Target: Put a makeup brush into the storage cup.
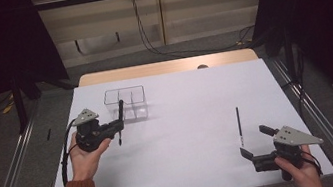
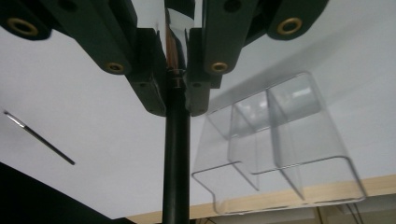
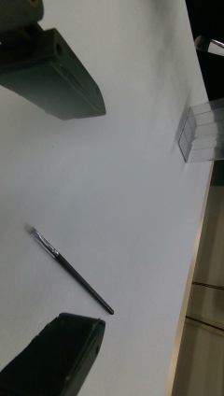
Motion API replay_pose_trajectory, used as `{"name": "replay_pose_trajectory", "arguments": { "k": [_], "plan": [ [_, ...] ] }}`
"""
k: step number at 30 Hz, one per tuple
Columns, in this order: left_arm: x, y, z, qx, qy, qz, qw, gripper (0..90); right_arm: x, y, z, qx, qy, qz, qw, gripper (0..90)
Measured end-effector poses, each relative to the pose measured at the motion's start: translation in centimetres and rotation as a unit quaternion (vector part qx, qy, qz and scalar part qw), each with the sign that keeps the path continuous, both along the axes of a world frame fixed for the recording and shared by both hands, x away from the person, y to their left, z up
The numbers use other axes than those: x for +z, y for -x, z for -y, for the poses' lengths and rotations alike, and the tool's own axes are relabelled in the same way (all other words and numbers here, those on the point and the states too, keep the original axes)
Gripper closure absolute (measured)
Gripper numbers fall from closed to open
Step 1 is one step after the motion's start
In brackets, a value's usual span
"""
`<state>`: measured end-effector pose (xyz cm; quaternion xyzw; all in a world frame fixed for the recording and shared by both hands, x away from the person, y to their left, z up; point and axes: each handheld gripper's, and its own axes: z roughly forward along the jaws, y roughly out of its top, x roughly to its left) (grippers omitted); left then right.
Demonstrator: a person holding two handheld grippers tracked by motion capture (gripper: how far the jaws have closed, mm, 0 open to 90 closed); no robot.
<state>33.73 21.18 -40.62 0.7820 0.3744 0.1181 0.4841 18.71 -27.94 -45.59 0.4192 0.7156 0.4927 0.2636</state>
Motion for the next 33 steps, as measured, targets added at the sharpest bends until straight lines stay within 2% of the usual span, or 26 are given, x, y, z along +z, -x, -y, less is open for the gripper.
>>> {"name": "replay_pose_trajectory", "arguments": {
  "k": [5,10,17,22,27,33],
  "plan": [
    [0.0,0.2,0.8,-0.018,0.004,-0.008,0.9998,79.2,0.0,0.0,0.2,-0.004,-0.003,0.002,1.0,0.4],
    [0.1,0.5,1.6,-0.031,0.01,-0.004,0.9995,79.2,0.0,0.1,-0.1,0.004,0.0,0.002,1.0,0.5],
    [0.3,1.0,2.8,-0.056,0.02,-0.01,0.9982,79.2,0.0,0.1,0.0,0.002,-0.002,0.001,1.0,0.3],
    [0.5,1.5,4.0,-0.082,0.023,-0.013,0.9963,79.1,0.0,0.1,-0.1,0.006,-0.002,0.001,1.0,0.4],
    [0.8,2.0,5.3,-0.115,0.025,-0.022,0.9928,79.2,0.0,0.1,-0.1,0.007,-0.002,0.002,1.0,0.3],
    [0.9,2.3,6.2,-0.126,0.023,-0.034,0.9912,79.2,0.0,0.0,-0.2,0.012,-0.001,0.003,0.9999,0.4]
  ]
}}
